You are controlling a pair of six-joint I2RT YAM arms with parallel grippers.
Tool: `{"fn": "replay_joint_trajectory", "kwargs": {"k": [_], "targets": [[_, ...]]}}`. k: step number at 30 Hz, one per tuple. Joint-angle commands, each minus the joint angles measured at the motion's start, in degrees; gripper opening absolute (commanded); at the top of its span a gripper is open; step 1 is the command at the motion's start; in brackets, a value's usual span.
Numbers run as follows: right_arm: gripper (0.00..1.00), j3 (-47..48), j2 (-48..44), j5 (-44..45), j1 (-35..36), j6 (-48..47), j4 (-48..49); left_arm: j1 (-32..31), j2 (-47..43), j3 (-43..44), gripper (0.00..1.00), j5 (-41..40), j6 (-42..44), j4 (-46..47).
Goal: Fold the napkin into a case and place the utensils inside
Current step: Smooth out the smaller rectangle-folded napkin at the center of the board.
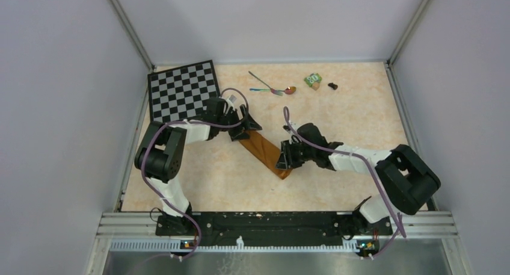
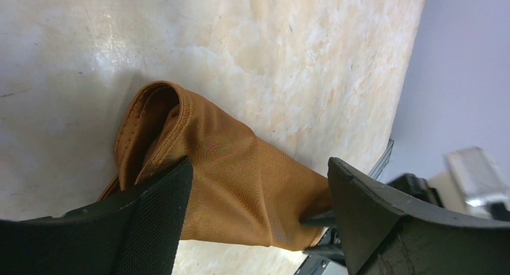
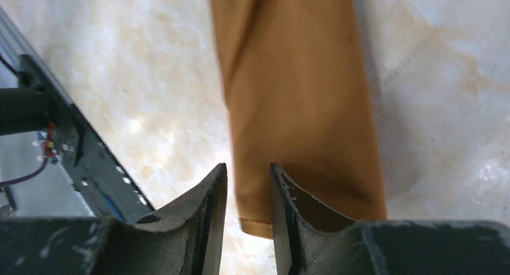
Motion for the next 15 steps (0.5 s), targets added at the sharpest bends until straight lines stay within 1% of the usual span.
{"fn": "replay_joint_trajectory", "kwargs": {"k": [1, 3, 5, 6, 7, 8, 9, 12, 14, 15], "targets": [[0.32, -5.6, 4.2, 2.4, -2.9, 1.0, 5.7, 0.2, -1.5, 1.2, 0.89, -4.0, 4.2, -3.4], [0.32, -5.9, 4.9, 4.8, -5.0, -0.4, 4.1, -0.1, -3.7, 3.2, 0.9, -3.2, 6.4, -6.7], [0.32, -3.7, 4.4, 9.0, -5.3, -3.1, -0.7, -0.2, -6.4, 5.0, 0.9, -1.6, 7.5, -9.5], [0.33, -2.5, 3.8, 11.4, -5.3, -4.0, -5.0, -0.2, -8.0, 5.6, 0.91, -0.9, 7.7, -10.8], [0.38, 2.5, 2.0, 20.5, -5.4, -5.9, -14.7, -0.2, -14.5, 6.4, 0.93, -0.1, 8.3, -13.6], [0.4, 4.4, 1.8, 24.0, -5.7, -6.3, -17.4, -0.2, -16.9, 6.5, 0.94, -0.3, 8.6, -14.9], [0.43, 6.1, 1.6, 27.6, -6.0, -6.5, -20.3, -0.2, -18.9, 6.5, 0.98, -0.6, 9.1, -16.3], [0.5, 12.5, 1.7, 39.3, -6.2, -8.4, -27.0, -0.1, -25.3, 6.3, 0.99, -4.1, 11.6, -21.8], [0.53, 17.4, 1.7, 41.2, -5.7, -10.9, -29.5, 0.0, -30.1, 6.2, 0.99, -7.9, 13.6, -26.3], [0.57, 19.9, 1.6, 39.9, -5.0, -11.4, -29.8, 0.0, -32.5, 6.0, 0.99, -10.1, 14.4, -28.3]]}}
